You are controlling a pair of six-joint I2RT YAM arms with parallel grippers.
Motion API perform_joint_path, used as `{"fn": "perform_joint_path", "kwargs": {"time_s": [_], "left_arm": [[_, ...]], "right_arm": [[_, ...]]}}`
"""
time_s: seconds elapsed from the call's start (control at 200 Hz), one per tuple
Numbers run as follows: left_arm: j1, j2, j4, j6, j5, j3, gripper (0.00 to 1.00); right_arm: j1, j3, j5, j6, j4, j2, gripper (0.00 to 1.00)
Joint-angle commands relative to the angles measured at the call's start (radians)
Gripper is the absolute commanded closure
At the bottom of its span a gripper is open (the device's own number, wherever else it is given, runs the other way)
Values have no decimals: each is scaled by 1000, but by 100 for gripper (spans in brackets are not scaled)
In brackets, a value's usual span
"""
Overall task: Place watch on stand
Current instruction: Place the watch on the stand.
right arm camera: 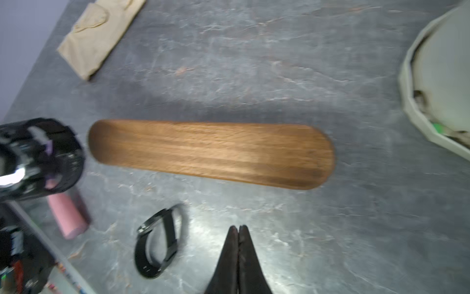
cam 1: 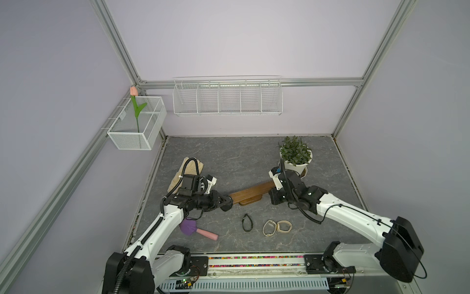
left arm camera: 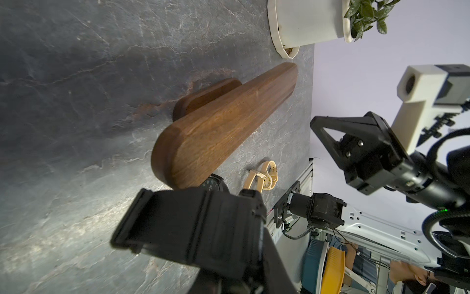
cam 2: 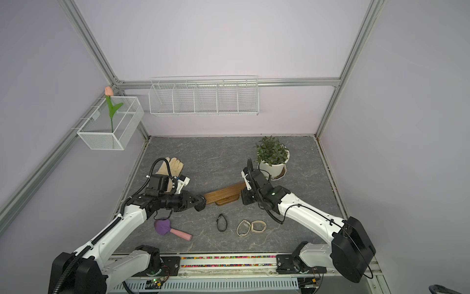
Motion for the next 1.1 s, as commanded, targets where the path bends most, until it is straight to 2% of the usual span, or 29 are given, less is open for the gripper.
{"fn": "perform_joint_path", "kwargs": {"time_s": [0.0,0.235,0.345,0.625,1.099], "left_arm": [[-2,3,54,-13,-15,-5,100],[-1,76,167,-26,4,-24,100],[-1,100,161,-8,14,-14,100],[-2,154,221,-12,36,-3,100],[-16,273,314,-38,79,56,100]], "right_arm": [[-60,14,45,-36,-14,9,93],[-157,80,40,-68,22,108,93],[-174,109,44,-80,39,157,93],[-176,153,69,-96,67,253,93],[-176,191,25,-74,79,311,93]]}}
